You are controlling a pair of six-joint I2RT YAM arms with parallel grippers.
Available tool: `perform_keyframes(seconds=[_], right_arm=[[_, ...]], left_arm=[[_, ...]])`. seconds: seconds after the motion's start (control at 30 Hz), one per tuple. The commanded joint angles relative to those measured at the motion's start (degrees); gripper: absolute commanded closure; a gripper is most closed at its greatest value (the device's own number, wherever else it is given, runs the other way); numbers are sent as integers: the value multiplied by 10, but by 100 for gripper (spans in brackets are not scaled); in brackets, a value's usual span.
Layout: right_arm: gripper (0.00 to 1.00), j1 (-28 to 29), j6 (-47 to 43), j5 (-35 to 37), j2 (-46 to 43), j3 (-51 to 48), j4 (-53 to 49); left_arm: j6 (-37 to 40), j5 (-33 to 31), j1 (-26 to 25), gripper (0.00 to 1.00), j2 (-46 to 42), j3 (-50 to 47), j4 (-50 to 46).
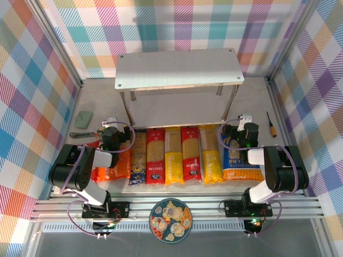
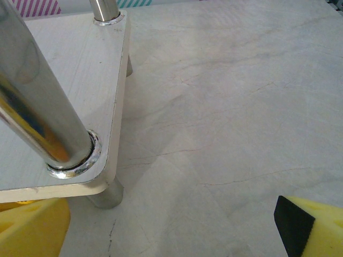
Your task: Place and organize the pasta boxes and bags onto the shelf
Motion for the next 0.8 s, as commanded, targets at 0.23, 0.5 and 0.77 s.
perform_keyframes(seconds=[0.23,0.5,0.77], right_arm=[[1,-5,-6,-12,6,12,19],[12,-5,-2,0,2,11,22],[15,-6,23,6,-147,86,-220]], left_arm=[[0,47,17,17,5,17,8],[-5,32,17,38,-58,79,-158],[-49,16,-18,41,-215,130,-303]])
